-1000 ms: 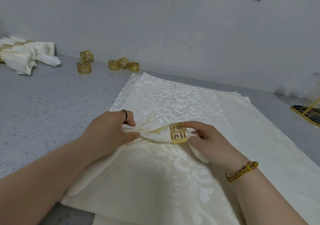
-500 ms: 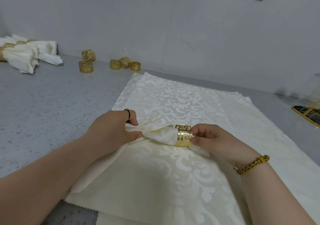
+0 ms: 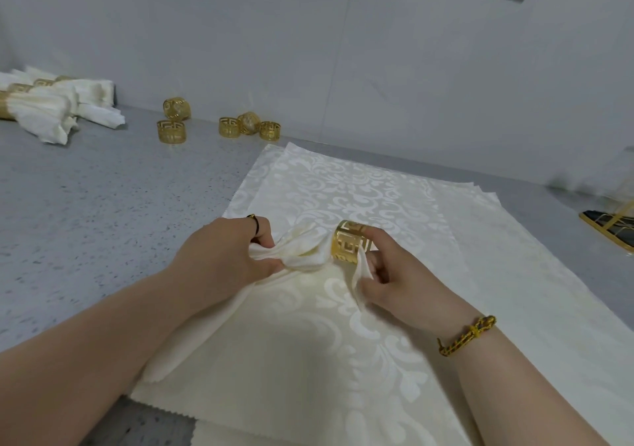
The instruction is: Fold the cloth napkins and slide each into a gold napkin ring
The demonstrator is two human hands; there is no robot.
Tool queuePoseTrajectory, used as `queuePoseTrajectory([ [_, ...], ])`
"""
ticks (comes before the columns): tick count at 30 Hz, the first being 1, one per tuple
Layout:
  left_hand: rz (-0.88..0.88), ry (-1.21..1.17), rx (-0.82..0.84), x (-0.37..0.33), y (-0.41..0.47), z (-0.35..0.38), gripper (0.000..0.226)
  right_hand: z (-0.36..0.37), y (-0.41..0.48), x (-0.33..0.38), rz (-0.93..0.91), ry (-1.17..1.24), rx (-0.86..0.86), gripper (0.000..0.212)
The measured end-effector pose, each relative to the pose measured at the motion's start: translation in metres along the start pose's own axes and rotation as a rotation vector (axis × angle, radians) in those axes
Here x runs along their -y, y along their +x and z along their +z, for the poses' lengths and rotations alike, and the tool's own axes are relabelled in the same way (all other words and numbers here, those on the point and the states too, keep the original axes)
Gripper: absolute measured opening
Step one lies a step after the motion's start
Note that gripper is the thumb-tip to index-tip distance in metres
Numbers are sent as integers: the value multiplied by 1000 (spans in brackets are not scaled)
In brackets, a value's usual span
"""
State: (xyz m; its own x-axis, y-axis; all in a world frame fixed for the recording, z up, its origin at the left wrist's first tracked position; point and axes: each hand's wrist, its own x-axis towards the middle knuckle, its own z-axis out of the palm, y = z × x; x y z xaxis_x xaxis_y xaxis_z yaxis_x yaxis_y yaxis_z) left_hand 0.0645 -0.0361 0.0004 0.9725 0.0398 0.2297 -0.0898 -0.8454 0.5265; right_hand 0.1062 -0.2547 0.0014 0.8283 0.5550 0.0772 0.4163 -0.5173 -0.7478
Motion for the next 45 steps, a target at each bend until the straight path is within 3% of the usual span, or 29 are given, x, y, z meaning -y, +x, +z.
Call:
queuePoseTrajectory([
  [5,12,6,7,-1,0,-1,30,-10,-3,3,-8,189,-150,24],
  [8,11,-4,-1,-1,0,0,31,-14,-4,1,3,111,-128,12],
  [12,15,-16,-2,-1,0,0,31,-13,-3,-6,10,-25,-96,19],
  [17,26,-28,-4,-2,-1,-2,31,-21,-6,-10,37,11,-16,6],
  [21,31,-32,-5,-2,-1,-2,31,-26,-10,-9,88,136,86,14],
  [24,22,-35,-8,-2,-1,-1,30,-19,-7,-6,99,86,-23,8],
  [26,18,-34,-11,-1,-1,0,30,-9,-2,-4,67,-32,-134,30],
  [29,15,-16,-17,-1,-1,0,30,6,2,6,13,-131,-274,37],
  [32,13,-16,-3,0,0,1,29,14,1,11,24,-119,-266,31],
  [37,16,-21,-3,0,0,0,30,9,-2,12,85,42,-267,19],
  [40,19,-22,-28,-1,-1,1,30,9,-5,15,45,150,-259,25],
  [45,32,-177,-93,-1,-3,2,29,9,-5,20,-18,377,-414,30],
])
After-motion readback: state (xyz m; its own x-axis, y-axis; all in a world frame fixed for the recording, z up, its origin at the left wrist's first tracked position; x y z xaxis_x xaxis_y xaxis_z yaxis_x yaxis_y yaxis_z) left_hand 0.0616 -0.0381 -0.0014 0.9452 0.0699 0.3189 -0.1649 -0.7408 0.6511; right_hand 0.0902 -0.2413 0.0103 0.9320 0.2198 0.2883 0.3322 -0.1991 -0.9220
